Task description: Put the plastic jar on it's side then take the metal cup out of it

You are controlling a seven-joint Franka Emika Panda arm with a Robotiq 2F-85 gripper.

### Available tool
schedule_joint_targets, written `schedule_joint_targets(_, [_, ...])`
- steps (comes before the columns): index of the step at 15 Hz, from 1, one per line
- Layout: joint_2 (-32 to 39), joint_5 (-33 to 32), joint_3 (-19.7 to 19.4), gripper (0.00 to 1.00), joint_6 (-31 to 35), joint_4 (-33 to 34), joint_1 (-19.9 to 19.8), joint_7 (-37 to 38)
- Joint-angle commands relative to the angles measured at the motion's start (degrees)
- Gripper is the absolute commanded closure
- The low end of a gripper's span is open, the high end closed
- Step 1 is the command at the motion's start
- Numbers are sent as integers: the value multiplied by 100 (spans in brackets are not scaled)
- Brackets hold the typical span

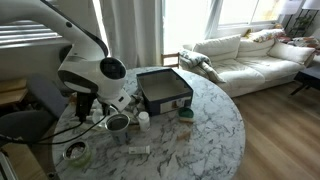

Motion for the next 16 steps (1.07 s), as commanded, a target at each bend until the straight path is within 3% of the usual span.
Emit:
schedule_joint_targets(1, [-67,-22,15,98,-3,51,-14,160])
schedule_joint_targets(7, [-94,-341,4,99,-388,272,-3,897])
schedule_joint_targets(16, [-6,-858,-47,99,-1311,486,-73,1351])
